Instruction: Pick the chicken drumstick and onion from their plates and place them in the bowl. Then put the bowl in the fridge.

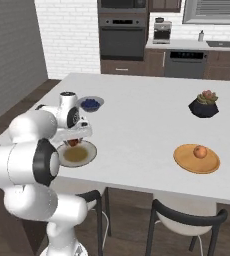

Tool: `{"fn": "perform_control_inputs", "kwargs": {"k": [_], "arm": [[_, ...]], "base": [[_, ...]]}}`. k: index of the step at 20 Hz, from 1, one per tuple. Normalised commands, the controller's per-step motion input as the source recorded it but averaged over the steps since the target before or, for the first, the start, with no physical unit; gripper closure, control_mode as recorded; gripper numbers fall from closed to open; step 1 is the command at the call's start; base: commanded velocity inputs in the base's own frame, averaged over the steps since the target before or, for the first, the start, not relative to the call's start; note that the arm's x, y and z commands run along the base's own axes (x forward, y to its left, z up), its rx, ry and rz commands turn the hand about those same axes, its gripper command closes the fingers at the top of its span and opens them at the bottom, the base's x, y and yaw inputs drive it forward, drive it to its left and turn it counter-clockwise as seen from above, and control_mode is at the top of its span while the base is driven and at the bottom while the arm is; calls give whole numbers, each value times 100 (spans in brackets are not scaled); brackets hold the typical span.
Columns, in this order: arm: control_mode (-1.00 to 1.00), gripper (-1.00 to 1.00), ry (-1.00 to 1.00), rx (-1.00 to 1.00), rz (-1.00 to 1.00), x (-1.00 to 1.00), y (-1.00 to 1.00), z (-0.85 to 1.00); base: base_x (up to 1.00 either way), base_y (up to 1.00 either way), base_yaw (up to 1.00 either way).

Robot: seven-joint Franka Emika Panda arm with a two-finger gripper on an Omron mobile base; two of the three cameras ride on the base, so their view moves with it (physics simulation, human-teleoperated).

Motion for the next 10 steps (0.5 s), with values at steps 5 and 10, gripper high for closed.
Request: {"fn": "perform_control_inputs", "kwargs": {"k": [5,10], "arm": [[-100,100,13,5,-21,-64,-32,86],[-100,100,9,-1,-31,-71,-10,57]], "base": [[0,0,0],[0,0,0]]}}
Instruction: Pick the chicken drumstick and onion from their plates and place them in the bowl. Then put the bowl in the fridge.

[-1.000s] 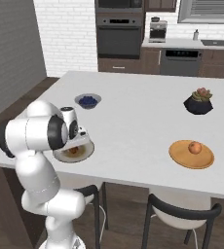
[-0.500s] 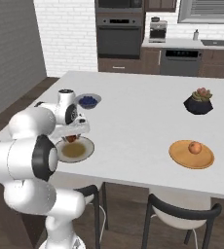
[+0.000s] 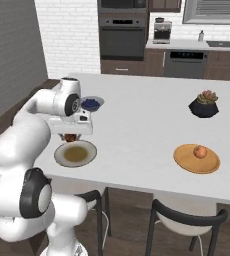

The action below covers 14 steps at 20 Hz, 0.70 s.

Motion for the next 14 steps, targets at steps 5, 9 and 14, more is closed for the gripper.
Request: {"fn": "perform_control_inputs", "kwargs": {"k": [5,9,14], "arm": [[-100,100,-2,-16,-33,-63,-5,40],[-100,100,-4,-17,-25,-70,-6,39],[-100,100,0,10,-15,-69,-35,44]], "base": [[0,0,0],[0,0,0],[0,0,0]]}}
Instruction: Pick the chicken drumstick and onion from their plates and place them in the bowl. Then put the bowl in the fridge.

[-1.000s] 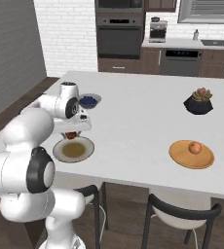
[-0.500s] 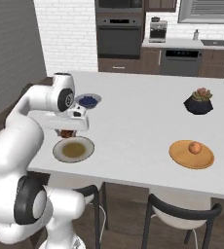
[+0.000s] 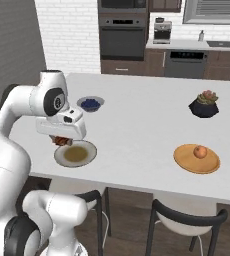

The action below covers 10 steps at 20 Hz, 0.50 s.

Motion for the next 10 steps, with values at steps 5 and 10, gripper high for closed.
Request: {"fn": "perform_control_inputs", "kwargs": {"k": [5,10], "arm": [[-100,100,0,6,-3,-50,-25,34],[-100,100,-2,0,0,-28,-2,11]], "base": [[0,0,0],[0,0,0]]}}
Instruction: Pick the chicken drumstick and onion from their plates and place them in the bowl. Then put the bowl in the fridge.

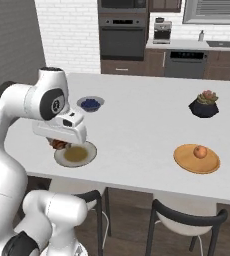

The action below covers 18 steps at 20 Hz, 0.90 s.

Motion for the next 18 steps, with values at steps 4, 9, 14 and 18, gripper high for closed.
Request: {"fn": "perform_control_inputs", "kwargs": {"k": [4,9,14,18], "arm": [[-100,100,-1,0,0,-18,0,1],[100,100,-1,0,0,-2,0,0],[100,100,0,0,0,0,0,0],[100,100,0,0,0,0,0,0]], "base": [[0,0,0],[-59,-37,-2],[-41,-100,-9],[0,-100,-8]]}}
